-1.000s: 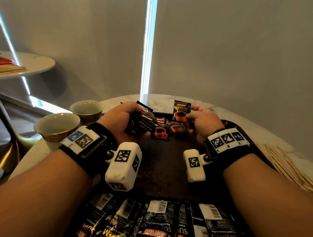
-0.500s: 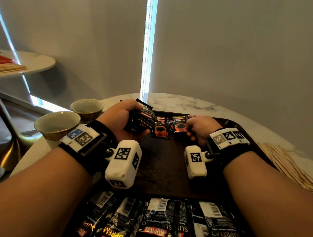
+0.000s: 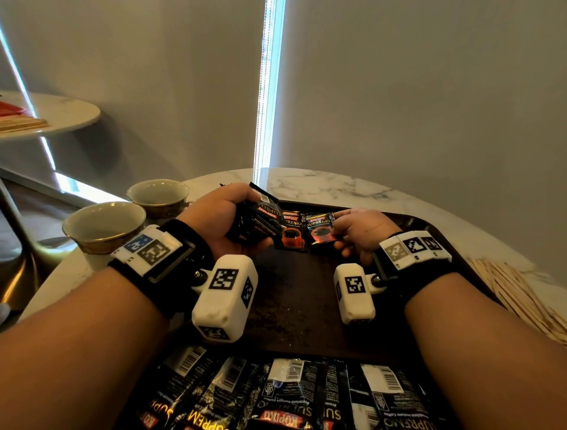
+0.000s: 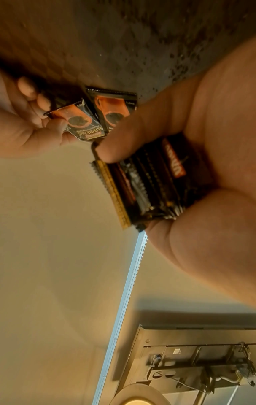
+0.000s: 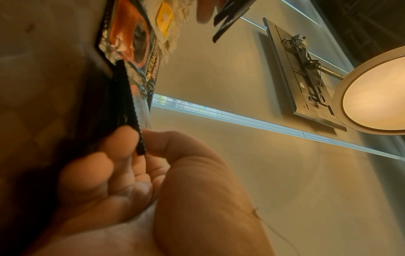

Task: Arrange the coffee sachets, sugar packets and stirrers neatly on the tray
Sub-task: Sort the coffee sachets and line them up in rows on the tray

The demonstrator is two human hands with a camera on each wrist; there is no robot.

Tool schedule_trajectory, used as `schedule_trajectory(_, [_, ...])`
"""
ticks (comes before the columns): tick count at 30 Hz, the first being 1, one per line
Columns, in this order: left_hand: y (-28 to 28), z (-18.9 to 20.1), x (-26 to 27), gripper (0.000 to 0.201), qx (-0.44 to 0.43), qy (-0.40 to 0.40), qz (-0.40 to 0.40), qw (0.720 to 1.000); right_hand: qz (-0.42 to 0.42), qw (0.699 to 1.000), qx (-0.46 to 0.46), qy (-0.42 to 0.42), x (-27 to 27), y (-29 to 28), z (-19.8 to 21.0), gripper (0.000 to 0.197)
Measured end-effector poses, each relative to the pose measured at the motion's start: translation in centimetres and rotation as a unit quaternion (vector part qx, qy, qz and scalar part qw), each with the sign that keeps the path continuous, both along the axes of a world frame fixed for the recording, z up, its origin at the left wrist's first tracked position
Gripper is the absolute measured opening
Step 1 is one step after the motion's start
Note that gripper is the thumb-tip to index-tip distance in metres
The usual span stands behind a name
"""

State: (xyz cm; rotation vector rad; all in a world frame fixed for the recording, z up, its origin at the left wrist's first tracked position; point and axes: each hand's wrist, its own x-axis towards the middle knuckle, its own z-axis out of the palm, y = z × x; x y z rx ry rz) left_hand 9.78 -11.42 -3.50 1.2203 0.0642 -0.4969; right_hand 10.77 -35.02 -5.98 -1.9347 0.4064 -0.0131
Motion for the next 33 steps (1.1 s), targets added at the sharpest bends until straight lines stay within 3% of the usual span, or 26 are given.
schedule_trajectory(9, [-0.22,-0.32,0.22,0.017,0.027,0.007,-0.014,1.000,-0.001,0.997,-0.065,0.034,0.19,-0.05,0.36,0.008])
schedule_trajectory(14, [-0.28,-0.55,0.31,0.018,0.034,0.009,-0.024,0.999,0.011,0.993,-0.100,0.058,0.55,-0.22,0.51,0.016])
schedule_trajectory(25, [-0.40,-0.67,0.16,0.016,0.038,0.008,-0.030,0.999,-0.032,0.997,-0.048,0.054,0.45,-0.13,0.46,0.015])
schedule_trajectory(30, [-0.30,-0.45,0.14,0.017,0.023,0.006,-0.019,1.000,-0.047,0.999,-0.026,0.011,0.24,-0.25,0.66,0.004])
schedule_trajectory(33, [-0.25,-0.20,0.06,0.020,0.006,0.007,-0.017,1.000,-0.044,0.998,0.001,-0.035,0.34,-0.40,0.97,0.015])
